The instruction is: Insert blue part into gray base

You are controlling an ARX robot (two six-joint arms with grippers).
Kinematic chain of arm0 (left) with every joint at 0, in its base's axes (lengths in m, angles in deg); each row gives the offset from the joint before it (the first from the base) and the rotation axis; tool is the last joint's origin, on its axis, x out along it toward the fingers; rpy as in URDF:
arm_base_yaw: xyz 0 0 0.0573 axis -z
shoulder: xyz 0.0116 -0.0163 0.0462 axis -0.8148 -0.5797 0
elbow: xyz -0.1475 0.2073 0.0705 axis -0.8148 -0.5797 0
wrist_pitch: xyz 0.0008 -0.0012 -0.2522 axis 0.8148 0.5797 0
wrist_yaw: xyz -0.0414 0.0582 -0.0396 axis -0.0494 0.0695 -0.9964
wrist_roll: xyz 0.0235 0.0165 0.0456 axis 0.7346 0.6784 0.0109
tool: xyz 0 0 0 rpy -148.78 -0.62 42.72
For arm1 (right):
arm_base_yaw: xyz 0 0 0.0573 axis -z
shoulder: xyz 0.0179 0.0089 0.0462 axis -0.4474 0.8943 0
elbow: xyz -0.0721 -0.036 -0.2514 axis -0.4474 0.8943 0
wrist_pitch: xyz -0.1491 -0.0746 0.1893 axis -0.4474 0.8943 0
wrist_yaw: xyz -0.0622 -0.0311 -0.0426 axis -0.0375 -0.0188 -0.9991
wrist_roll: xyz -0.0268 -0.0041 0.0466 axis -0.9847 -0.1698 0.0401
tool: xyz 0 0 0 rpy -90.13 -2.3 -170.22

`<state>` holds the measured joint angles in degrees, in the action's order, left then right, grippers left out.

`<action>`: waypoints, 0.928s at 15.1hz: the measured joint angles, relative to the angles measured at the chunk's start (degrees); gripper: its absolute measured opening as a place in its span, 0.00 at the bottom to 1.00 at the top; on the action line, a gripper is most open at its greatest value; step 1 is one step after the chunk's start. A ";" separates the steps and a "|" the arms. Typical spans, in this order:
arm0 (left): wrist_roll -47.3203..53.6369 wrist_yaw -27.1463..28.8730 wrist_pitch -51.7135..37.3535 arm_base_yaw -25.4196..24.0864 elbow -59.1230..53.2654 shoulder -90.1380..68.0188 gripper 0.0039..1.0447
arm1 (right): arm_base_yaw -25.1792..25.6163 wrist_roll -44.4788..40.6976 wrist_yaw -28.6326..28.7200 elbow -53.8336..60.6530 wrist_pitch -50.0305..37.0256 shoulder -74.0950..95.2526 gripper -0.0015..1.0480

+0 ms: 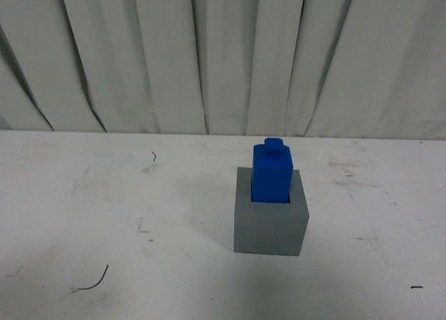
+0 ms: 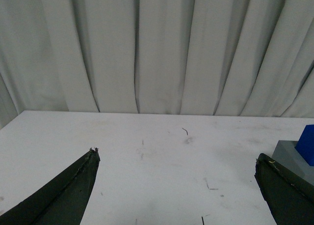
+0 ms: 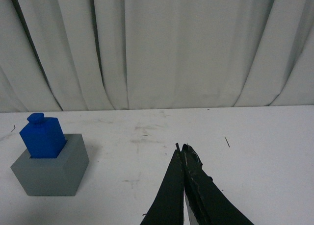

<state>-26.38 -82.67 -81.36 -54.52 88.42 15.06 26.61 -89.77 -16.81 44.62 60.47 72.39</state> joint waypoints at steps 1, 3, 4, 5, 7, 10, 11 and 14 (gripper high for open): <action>0.00 -0.04 0.11 0.00 0.00 0.00 0.94 | -0.02 0.00 0.02 -0.02 -0.20 0.09 0.02; 0.00 0.00 0.04 0.00 0.00 0.00 0.94 | -0.02 0.00 0.00 -0.02 -0.26 0.07 0.02; 0.00 0.00 0.07 0.00 0.00 0.00 0.94 | -0.02 0.00 0.00 -0.02 -0.26 0.04 0.03; 0.00 0.00 0.07 0.00 0.00 0.00 0.94 | -0.02 0.00 0.00 -0.02 -0.26 0.04 0.15; 0.00 0.00 0.07 0.00 0.00 0.00 0.94 | -0.02 0.00 0.02 -0.02 -0.26 0.04 0.39; 0.00 0.00 0.07 0.00 0.00 0.00 0.94 | -0.02 0.00 0.02 -0.02 -0.26 0.04 0.74; 0.00 0.00 0.07 0.00 0.00 0.00 0.94 | -0.02 0.00 0.02 -0.02 -0.26 0.04 0.86; 0.02 0.00 0.07 0.00 0.00 0.00 0.94 | -0.02 0.13 0.00 -0.02 -0.26 0.04 0.94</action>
<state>-26.36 -82.67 -81.29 -54.52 88.42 15.06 26.59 -89.64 -16.81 44.59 60.21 72.44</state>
